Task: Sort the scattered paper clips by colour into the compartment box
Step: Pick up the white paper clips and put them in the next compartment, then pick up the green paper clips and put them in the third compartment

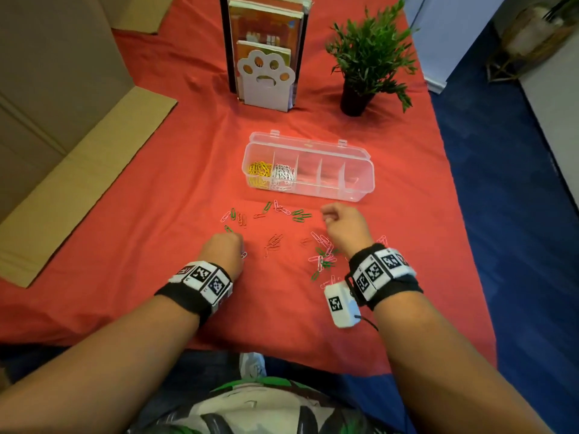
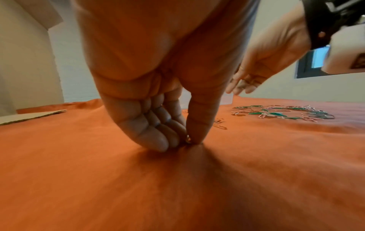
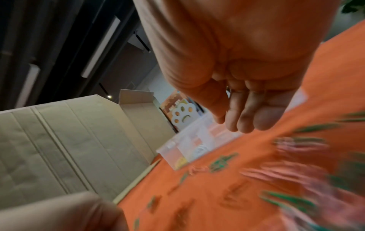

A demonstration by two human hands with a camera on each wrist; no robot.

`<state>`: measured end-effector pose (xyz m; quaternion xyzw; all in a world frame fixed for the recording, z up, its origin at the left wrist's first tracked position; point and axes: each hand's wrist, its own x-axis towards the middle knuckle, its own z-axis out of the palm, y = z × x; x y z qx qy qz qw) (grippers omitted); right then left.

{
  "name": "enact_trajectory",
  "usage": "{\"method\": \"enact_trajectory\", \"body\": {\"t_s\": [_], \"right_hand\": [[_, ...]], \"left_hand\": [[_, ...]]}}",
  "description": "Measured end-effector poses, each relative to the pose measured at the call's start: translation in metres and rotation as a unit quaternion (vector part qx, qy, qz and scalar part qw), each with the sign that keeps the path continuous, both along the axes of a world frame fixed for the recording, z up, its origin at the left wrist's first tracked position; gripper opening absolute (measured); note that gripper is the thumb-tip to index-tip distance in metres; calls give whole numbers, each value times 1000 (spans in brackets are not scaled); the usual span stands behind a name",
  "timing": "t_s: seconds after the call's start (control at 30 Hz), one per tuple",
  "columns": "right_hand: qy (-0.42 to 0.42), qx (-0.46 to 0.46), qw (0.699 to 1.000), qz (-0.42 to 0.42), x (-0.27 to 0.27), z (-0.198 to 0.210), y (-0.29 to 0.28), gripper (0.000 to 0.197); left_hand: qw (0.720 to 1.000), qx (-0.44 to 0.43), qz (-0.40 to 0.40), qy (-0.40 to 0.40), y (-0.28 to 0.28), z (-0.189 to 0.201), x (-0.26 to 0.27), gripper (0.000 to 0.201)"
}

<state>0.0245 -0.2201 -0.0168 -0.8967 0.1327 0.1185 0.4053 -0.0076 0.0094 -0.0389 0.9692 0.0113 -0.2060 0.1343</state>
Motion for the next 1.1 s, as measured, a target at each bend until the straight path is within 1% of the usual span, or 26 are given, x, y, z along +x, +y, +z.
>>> {"method": "enact_trajectory", "body": {"t_s": [0.07, 0.1, 0.17, 0.23, 0.3, 0.33, 0.43, 0.53, 0.6, 0.67, 0.73, 0.8, 0.87, 0.9, 1.0, 1.07, 1.1], "right_hand": [[8, -18, 1000, -16, -16, -11, -12, 29], [9, -30, 999, -22, -24, -14, -17, 29], [8, -39, 999, -37, -37, -19, -27, 29], [11, -35, 998, -53, -46, -22, -36, 28], [8, -38, 998, -57, -52, -24, -42, 27], [8, -42, 998, -54, -54, -25, -44, 27], [9, -56, 998, -42, -57, -22, -48, 29], [2, -68, 997, -32, -58, -18, -50, 29], [4, -77, 997, -20, -60, -15, -50, 29], [17, -86, 996, 6, -63, -13, -48, 27], [27, -104, 993, 42, -66, -13, -42, 24], [27, -122, 989, 74, -68, -16, -34, 20], [19, -126, 989, 75, -67, -19, -29, 21], [10, -125, 990, 62, -66, -19, -29, 24], [-21, -124, 992, 20, -61, -21, -34, 26], [-12, -114, 993, 24, -60, -21, -36, 25], [-3, -107, 993, 42, -60, -21, -35, 26]], "left_hand": [[999, 32, -26, 12, -5, 0, 2, 23], [999, 33, -26, 17, -7, 1, 3, 24], [1000, -3, -4, 9, -13, 4, 6, 21], [996, -86, 18, -32, -23, 14, 13, 13], [982, -164, 38, -89, -34, 29, 27, 7], [973, -190, 43, -121, -40, 39, 37, 8], [955, -215, 54, -197, -54, 60, 76, 9], [948, -205, 68, -236, -63, 68, 112, 13], [951, -182, 81, -235, -65, 65, 127, 18], [956, -172, 93, -218, -64, 58, 135, 24], [959, -171, 96, -206, -64, 52, 135, 28], [958, -173, 80, -215, -65, 48, 127, 27], [955, -182, 54, -226, -68, 45, 111, 25], [957, -191, 42, -216, -70, 42, 100, 24], [969, -191, 1, -154, -73, 29, 61, 18], [976, -185, -30, -108, -76, 17, 36, 16], [978, -186, -49, -84, -78, 13, 26, 17]]}}
